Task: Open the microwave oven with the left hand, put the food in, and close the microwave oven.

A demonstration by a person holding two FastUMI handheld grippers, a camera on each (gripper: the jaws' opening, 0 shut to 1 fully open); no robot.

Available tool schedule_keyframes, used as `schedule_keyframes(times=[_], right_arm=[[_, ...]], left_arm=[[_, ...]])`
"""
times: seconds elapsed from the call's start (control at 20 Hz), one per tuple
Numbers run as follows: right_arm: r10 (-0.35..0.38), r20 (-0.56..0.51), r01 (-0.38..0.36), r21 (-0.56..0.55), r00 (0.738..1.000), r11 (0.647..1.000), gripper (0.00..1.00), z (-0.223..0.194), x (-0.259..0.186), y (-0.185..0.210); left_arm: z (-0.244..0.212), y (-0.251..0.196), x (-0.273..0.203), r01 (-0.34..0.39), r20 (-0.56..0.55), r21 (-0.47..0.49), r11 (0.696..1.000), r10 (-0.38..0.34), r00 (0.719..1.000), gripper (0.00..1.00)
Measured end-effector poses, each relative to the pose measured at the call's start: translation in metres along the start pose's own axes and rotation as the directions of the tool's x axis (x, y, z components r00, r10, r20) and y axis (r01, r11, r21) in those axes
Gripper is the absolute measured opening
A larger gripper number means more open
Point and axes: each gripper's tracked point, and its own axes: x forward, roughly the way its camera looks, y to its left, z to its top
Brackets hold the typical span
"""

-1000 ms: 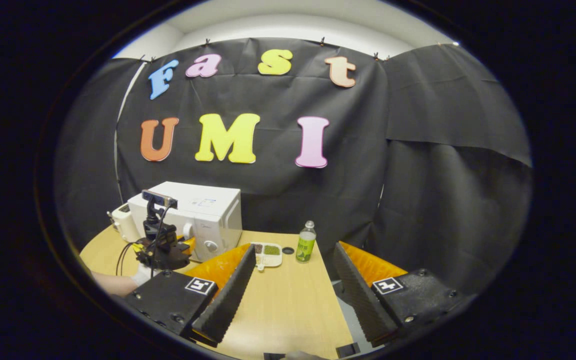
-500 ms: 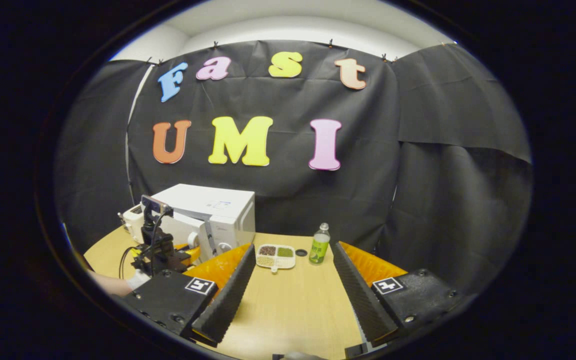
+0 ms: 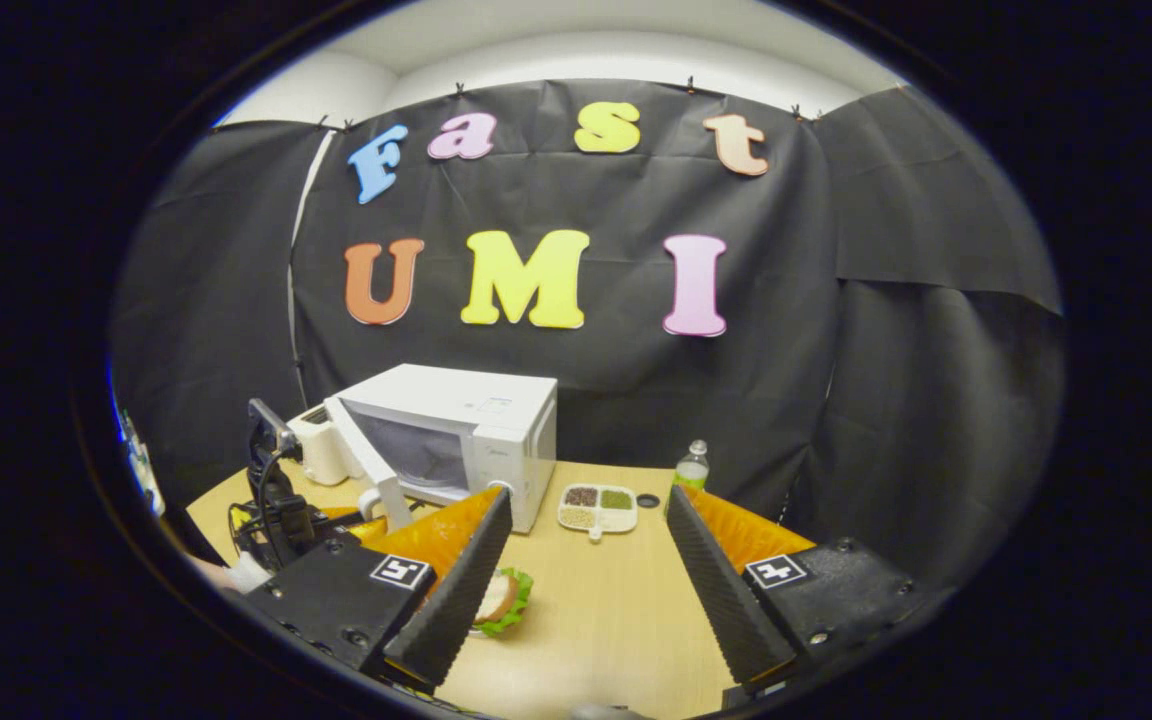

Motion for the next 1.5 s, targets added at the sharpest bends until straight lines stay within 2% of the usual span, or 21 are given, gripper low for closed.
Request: schedule_keyframes(times=[0.05, 0.1, 0.15, 0.2, 0.25, 0.3, 0.4, 0.45, 0.5, 0.65, 0.7, 0.85, 1.2, 1.25, 1.35, 1.4, 1.45, 1.5], right_arm=[[0.012, -0.001, -0.012, 0.006, 1.000, 1.000, 1.00, 0.000, -0.001, 0.005], [0.024, -0.001, -0.024, 0.013, 1.000, 1.000, 1.00, -0.001, -0.002, 0.010], [0.037, 0.003, -0.037, 0.018, 0.999, 0.999, 1.00, -0.001, -0.003, 0.015], [0.045, 0.003, -0.045, 0.016, 0.999, 0.999, 0.92, -0.002, -0.003, 0.020], [0.055, 0.000, -0.055, 0.013, 0.998, 0.998, 1.00, -0.004, -0.003, 0.024], [0.064, -0.001, -0.064, 0.014, 0.998, 0.998, 1.00, -0.007, -0.004, 0.029], [0.081, -0.014, -0.081, 0.016, 0.997, 0.997, 1.00, -0.014, -0.003, 0.037], [0.089, -0.020, -0.088, 0.020, 0.996, 0.996, 0.92, -0.017, -0.003, 0.041], [0.095, -0.025, -0.094, 0.025, 0.995, 0.995, 1.00, -0.021, -0.002, 0.045], [0.115, -0.049, -0.114, 0.028, 0.992, 0.993, 1.00, -0.034, -0.001, 0.055], [0.118, -0.060, -0.116, 0.025, 0.991, 0.993, 0.92, -0.041, 0.000, 0.059], [0.133, -0.098, -0.131, 0.028, 0.986, 0.991, 0.92, -0.060, 0.005, 0.068], [0.169, -0.168, -0.168, 0.020, 0.971, 0.986, 0.92, -0.096, 0.015, 0.087], [0.172, -0.175, -0.171, 0.020, 0.969, 0.985, 1.00, -0.099, 0.019, 0.087], [0.178, -0.199, -0.177, 0.022, 0.964, 0.984, 1.00, -0.110, 0.027, 0.088], [0.184, -0.214, -0.181, 0.031, 0.959, 0.983, 0.92, -0.117, 0.031, 0.087], [0.189, -0.226, -0.185, 0.039, 0.956, 0.982, 1.00, -0.123, 0.037, 0.086], [0.189, -0.244, -0.184, 0.044, 0.951, 0.982, 1.00, -0.131, 0.044, 0.084]], left_arm=[[0.003, 0.007, -0.008, -0.008, 0.014, 0.014, 1.000, 0.008, 1.000, 0.27], [0.007, 0.014, -0.015, -0.020, 0.028, 0.026, 0.999, 0.019, 0.999, 0.59], [0.010, 0.022, -0.022, -0.035, 0.033, 0.032, 0.999, 0.034, 0.999, 0.65], [0.010, 0.031, -0.025, -0.055, 0.034, 0.029, 0.998, 0.054, 0.998, 0.79], [0.012, 0.035, -0.032, -0.050, 0.033, 0.012, 0.999, 0.050, 0.998, 0.92], [0.006, 0.035, -0.034, -0.054, 0.010, -0.011, 0.998, 0.054, 0.998, 0.98], [0.001, 0.043, -0.047, -0.069, 0.003, -0.034, 0.997, 0.069, 0.998, 0.97], [-0.001, 0.048, -0.055, -0.082, -0.003, -0.034, 0.996, 0.082, 0.997, 0.96], [-0.003, 0.054, -0.062, -0.094, -0.002, -0.034, 0.995, 0.093, 0.996, 0.97], [-0.014, 0.075, -0.083, -0.132, -0.021, -0.033, 0.991, 0.131, 0.991, 0.96], [-0.018, 0.084, -0.091, -0.145, -0.025, -0.034, 0.989, 0.144, 0.989, 0.97], [-0.032, 0.117, -0.118, -0.211, -0.050, -0.058, 0.976, 0.209, 0.977, 0.97], [-0.064, 0.211, -0.183, -0.412, -0.111, -0.065, 0.909, 0.404, 0.908, 0.97], [-0.067, 0.220, -0.194, -0.434, -0.116, -0.065, 0.898, 0.426, 0.898, 0.97], [-0.071, 0.234, -0.210, -0.471, -0.125, -0.065, 0.880, 0.461, 0.878, 0.97], [-0.071, 0.238, -0.215, -0.484, -0.124, -0.064, 0.873, 0.474, 0.872, 0.97], [-0.070, 0.240, -0.222, -0.494, -0.119, -0.063, 0.867, 0.485, 0.866, 0.97], [-0.069, 0.240, -0.227, -0.501, -0.115, -0.064, 0.863, 0.493, 0.863, 0.97]])
